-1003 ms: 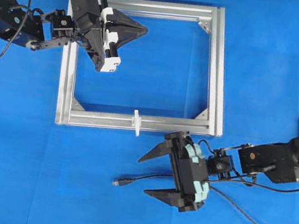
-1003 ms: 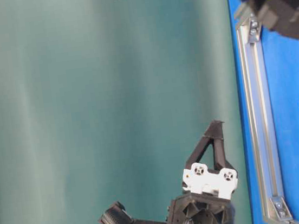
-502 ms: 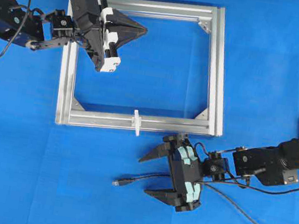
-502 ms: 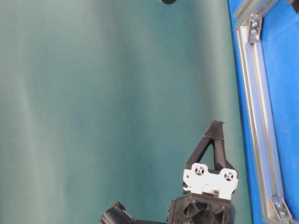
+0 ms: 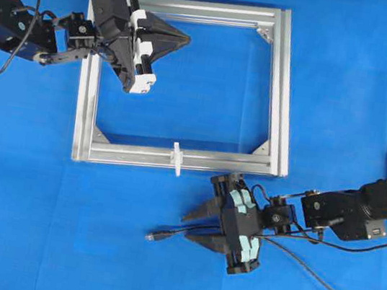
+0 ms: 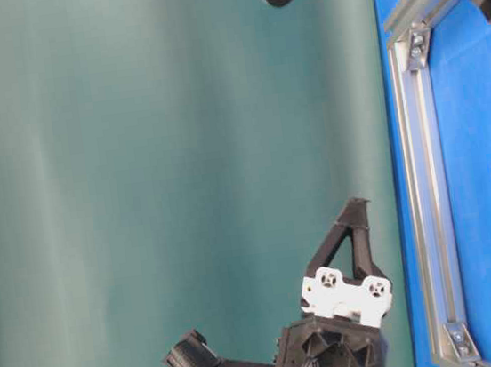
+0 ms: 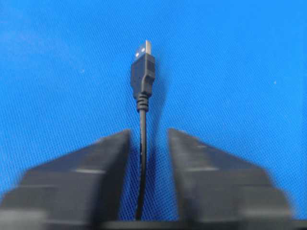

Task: Insert the wire through the string loop located in the center.
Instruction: 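Lower the right gripper and close it on the cable behind the plug, then lift the cable with the right gripper and carry it toward the frame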

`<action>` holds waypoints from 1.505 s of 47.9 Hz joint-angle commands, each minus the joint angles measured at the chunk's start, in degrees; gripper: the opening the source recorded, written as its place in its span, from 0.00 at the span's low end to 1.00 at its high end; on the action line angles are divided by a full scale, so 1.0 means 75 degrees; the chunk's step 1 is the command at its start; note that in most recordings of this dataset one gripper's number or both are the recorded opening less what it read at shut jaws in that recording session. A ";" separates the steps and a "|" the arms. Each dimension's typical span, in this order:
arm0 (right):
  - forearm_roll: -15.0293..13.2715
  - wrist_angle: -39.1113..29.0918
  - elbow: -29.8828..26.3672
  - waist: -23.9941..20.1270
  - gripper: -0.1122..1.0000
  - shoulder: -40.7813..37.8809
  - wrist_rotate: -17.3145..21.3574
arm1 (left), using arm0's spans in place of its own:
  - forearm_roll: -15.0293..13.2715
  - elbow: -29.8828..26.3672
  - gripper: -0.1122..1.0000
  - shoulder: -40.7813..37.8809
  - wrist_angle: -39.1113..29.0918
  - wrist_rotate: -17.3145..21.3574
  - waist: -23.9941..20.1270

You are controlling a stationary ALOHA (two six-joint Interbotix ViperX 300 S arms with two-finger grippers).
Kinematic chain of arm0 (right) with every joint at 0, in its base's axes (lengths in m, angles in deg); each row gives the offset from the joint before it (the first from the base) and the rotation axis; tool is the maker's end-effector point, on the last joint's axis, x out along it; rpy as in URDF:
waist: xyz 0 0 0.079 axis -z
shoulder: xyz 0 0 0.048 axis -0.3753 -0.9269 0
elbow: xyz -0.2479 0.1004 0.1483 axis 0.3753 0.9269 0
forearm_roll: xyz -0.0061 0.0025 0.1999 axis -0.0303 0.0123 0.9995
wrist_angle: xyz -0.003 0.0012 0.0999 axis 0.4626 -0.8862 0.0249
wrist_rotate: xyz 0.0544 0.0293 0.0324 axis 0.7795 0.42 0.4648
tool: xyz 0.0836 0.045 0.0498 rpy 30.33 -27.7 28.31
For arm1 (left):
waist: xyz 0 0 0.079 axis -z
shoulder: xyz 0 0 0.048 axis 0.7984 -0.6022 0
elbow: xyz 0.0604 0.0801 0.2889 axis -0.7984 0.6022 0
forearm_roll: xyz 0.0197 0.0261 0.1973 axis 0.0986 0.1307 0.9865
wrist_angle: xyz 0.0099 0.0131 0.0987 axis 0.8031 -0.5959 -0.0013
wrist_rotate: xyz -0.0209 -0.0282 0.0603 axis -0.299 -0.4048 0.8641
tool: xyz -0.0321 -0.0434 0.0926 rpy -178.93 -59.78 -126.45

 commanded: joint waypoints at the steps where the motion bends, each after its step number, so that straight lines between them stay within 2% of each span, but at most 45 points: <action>1: 0.0023 0.0070 -0.0105 -0.0012 0.20 0.0129 -0.0012 | 0.0023 -0.0047 0.10 0.0234 0.0000 0.0000 -0.0012; 6: 0.0023 0.0082 -0.0105 -0.0012 0.08 0.0141 -0.0012 | 0.0023 -0.0047 0.10 0.0234 0.0000 0.0000 -0.0012; 26: 0.0023 0.0082 -0.0105 0.0000 0.08 0.0152 0.0000 | 0.0023 0.0023 0.10 0.0270 0.0000 0.0000 -0.0012; 34: 0.0023 0.0012 -0.0082 0.0000 0.08 0.0480 0.0012 | 0.0023 0.0035 0.10 0.0281 0.0000 0.0000 -0.0012; 52: -0.0023 -0.1477 -0.0188 0.0000 0.08 0.1875 -0.0094 | 0.0023 0.0047 0.10 0.0281 0.0000 0.0000 -0.0012; 72: -0.0035 -0.2086 -0.0398 0.0000 0.08 0.2496 -0.0094 | 0.0023 0.0047 0.10 0.0281 0.0012 0.0012 -0.0012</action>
